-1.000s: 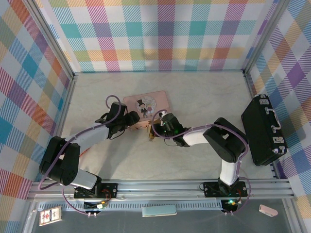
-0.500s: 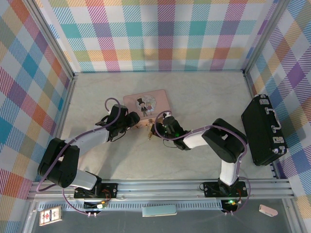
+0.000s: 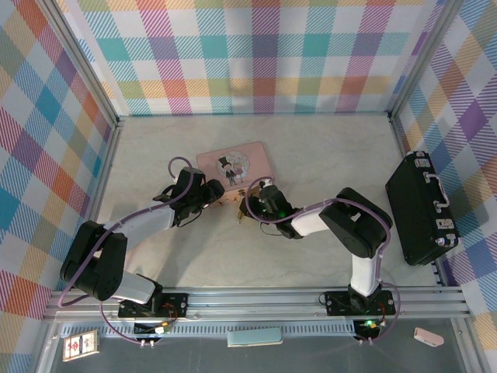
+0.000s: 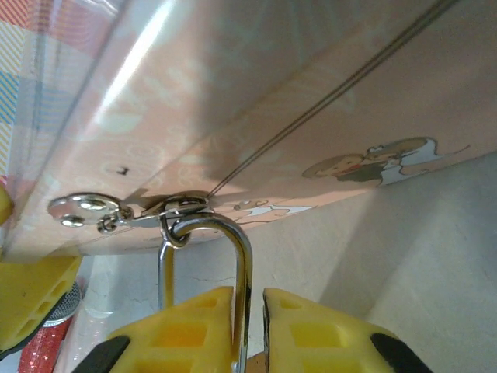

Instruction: Unlock the padlock with the key

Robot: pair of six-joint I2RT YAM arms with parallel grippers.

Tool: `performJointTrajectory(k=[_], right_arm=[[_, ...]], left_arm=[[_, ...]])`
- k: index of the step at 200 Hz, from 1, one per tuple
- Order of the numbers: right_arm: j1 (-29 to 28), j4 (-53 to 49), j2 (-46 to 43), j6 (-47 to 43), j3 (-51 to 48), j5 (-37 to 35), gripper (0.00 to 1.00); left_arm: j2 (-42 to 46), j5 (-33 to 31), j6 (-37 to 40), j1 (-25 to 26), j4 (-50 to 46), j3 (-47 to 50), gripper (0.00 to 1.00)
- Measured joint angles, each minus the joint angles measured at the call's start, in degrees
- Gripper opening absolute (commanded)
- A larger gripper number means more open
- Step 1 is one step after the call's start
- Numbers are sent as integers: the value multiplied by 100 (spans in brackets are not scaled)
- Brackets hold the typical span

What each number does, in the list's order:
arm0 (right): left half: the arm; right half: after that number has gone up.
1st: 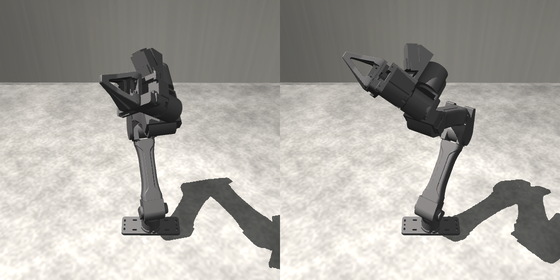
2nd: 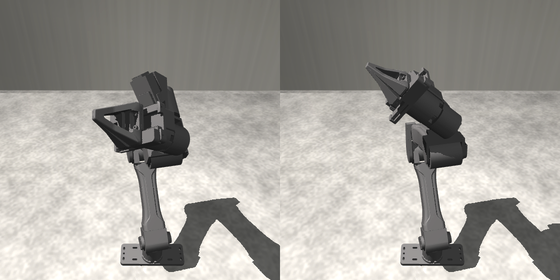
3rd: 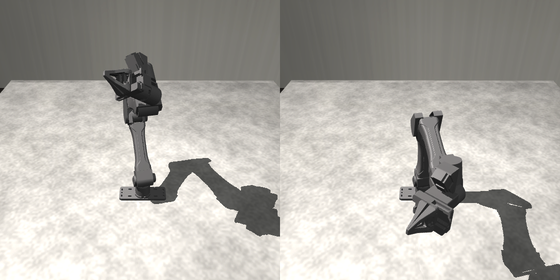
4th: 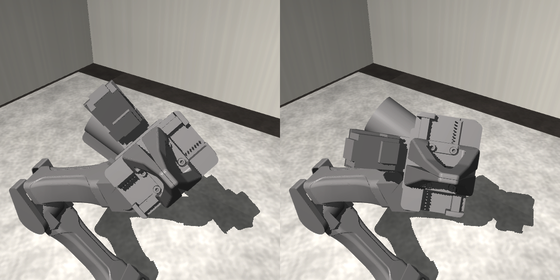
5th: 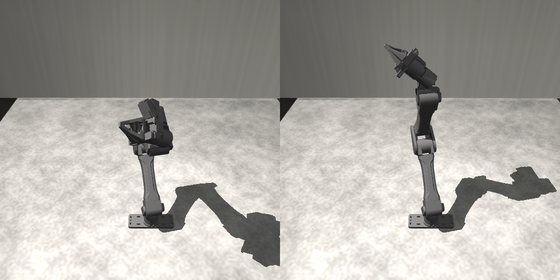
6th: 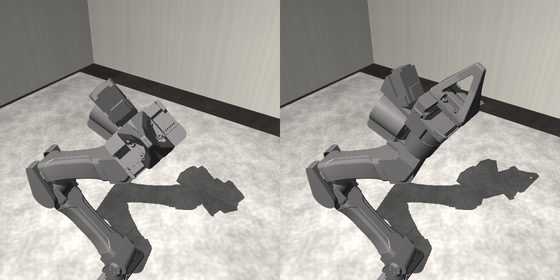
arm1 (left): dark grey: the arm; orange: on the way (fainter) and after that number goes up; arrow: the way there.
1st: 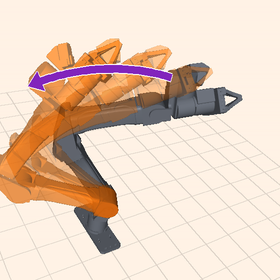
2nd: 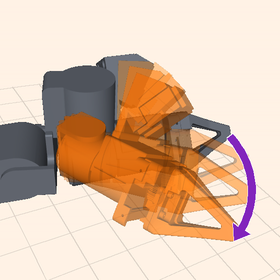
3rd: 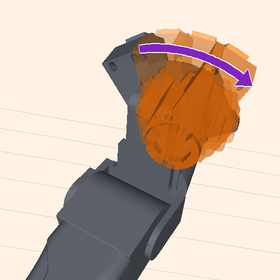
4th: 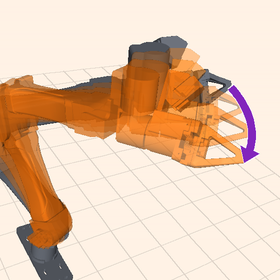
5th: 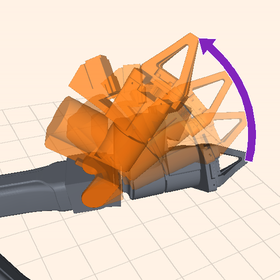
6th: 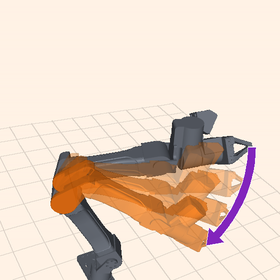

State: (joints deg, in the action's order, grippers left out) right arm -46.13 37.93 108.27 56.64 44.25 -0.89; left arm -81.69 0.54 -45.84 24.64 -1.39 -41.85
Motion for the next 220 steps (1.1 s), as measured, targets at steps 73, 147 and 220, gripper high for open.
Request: performJointTrajectory(k=[73,147,220], right_arm=[[39,-94,66,-4,125,107,0],[31,122,-4,894,-74,-109,0],[31,81,-74,1635,-120,-535,0]], left_arm=[[-7,2,0,4,7,0,72],[-15,37,-210,55,118,50,72],[-162,22,-459,302,380,50,72]])
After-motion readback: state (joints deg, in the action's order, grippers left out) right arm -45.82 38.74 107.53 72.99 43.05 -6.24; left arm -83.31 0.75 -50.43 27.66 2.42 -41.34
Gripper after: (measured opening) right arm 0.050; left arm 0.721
